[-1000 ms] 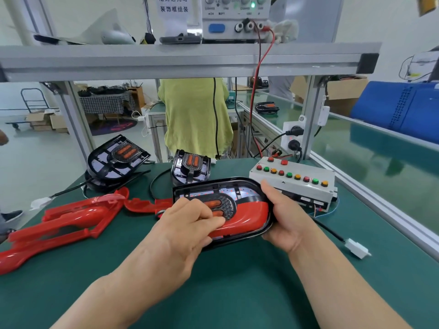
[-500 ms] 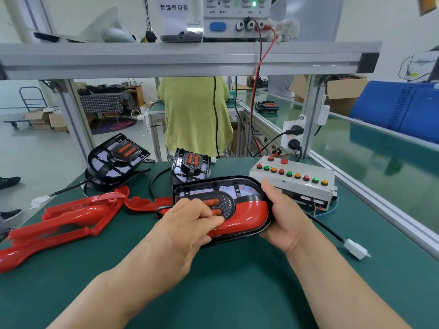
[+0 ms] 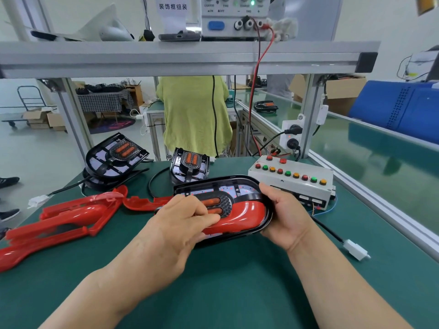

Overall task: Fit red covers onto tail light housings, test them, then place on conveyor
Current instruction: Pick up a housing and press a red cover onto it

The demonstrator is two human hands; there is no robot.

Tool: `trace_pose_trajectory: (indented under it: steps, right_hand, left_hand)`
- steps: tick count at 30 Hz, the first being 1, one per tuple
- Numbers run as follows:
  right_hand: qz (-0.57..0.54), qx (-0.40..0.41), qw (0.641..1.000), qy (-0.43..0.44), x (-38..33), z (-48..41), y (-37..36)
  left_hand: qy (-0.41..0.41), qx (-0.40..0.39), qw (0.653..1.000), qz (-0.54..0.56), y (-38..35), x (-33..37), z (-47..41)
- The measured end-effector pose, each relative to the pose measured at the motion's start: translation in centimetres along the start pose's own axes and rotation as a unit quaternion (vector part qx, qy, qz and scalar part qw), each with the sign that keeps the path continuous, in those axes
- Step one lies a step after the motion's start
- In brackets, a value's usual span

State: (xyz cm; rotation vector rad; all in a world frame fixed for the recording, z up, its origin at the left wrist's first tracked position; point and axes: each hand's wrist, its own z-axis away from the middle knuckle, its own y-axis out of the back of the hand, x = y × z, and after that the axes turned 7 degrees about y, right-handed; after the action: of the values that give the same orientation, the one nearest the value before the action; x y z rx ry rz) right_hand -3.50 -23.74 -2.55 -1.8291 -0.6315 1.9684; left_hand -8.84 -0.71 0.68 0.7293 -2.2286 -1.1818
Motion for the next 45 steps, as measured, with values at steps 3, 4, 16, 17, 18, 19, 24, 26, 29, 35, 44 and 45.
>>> trace_pose_trajectory:
  steps: [3,4,16,17,18,19,24,26,29,35,44,45]
  right_hand:
    - [0.013,-0.001,1.000,0.000,0.1,0.0,0.0]
    - [0.016,0.000,1.000,0.001,0.2,-0.1,0.0]
    - [-0.025,-0.006,1.000,0.003,0.2,0.1,-0.3]
    - [-0.024,-0.008,1.000,0.004,0.2,0.2,-0.3]
    - [-0.023,-0.006,1.000,0.004,0.2,0.1,-0.3]
    - [-0.021,-0.003,1.000,0.003,0.2,0.1,-0.3]
    - [-0.021,0.000,1.000,0.002,0.3,0.1,-0.5]
    - [-0.022,-0.003,1.000,0.004,0.3,0.2,-0.7]
    - [-0.035,0.001,0.999,0.007,0.3,0.3,-0.7]
    - [-0.038,0.006,0.999,0.010,0.7,0.0,-0.2]
    - [0.021,-0.091,0.995,0.028,0.6,0.2,0.4]
    - [0.027,-0.089,0.995,0.029,0.6,0.2,0.4]
  left_hand:
    - [-0.008,0.002,1.000,-0.018,0.0,0.0,-0.1]
    - [-0.012,0.004,1.000,-0.023,-0.1,0.0,-0.1]
    - [0.002,0.007,1.000,0.010,-0.8,-0.5,0.1]
    - [0.002,0.005,1.000,0.010,-0.8,-0.5,0.1]
    - [0.002,0.003,1.000,0.010,-0.9,-0.5,0.1]
    - [0.001,0.001,1.000,0.009,-1.0,-0.5,0.1]
    - [0.008,-0.002,1.000,0.008,-1.3,-0.5,0.2]
    - [0.012,-0.002,1.000,0.008,-1.4,-0.6,0.2]
    - [0.014,0.000,1.000,0.007,-1.6,-0.6,0.2]
    - [0.017,0.002,1.000,0.012,-2.2,-0.7,0.2]
    - [0.007,0.013,1.000,0.018,-2.5,-0.7,0.2]
    - [0.003,0.016,1.000,0.015,-2.5,-0.8,0.1]
